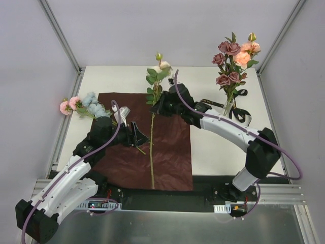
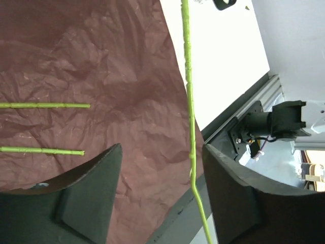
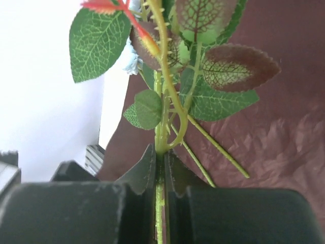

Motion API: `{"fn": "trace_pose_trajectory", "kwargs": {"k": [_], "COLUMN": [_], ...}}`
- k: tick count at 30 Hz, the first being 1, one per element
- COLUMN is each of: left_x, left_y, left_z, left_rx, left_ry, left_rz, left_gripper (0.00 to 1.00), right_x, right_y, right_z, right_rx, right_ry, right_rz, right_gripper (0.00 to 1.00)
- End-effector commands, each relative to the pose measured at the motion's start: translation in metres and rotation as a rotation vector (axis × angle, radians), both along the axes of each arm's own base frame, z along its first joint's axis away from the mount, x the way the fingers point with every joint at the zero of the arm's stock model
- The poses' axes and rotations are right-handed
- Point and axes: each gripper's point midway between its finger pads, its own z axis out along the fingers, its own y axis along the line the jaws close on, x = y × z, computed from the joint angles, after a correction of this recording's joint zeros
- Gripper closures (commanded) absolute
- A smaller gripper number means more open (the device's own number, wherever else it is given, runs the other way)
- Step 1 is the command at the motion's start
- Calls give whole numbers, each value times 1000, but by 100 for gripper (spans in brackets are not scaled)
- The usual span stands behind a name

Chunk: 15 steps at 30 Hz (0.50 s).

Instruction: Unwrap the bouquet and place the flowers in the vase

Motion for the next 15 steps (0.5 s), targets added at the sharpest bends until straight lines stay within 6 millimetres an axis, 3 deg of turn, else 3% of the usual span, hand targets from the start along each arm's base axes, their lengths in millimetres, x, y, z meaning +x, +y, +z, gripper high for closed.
{"fn": "trace_pose_trajectory", "kwargs": {"k": [1, 3, 4, 6, 7, 9, 10, 15], "left_x": [0, 0, 1, 5, 7, 13, 15, 24], "left_y": [1, 2, 3, 5, 6, 6, 6, -1], "left_z": [59, 70, 78, 83, 84, 80, 80, 76], "left_rx": [-34, -41, -47, -44, -42, -23, -19, -12], "left_ry": [-170, -198, -217, -229, -233, -225, -221, -177], "left_rz": [-26, -21, -14, 8, 18, 34, 38, 29], "left_gripper": [30, 27, 26, 25, 24, 24, 24, 24], "right_x": [-27, -38, -48, -55, -63, -61, -66, -59], "right_y": [-26, -41, -54, -75, -92, -121, -142, -231], "right_z": [87, 99, 122, 139, 161, 177, 196, 255], "right_rx": [-159, -288, -290, -352, -353, -433, -457, -617], "right_ry": [-455, -640, -715, -817, -878, -939, -1005, -1133], "right_rz": [283, 383, 388, 404, 374, 300, 254, -109], "right_gripper": [99, 99, 99, 99, 99, 99, 99, 99]}}
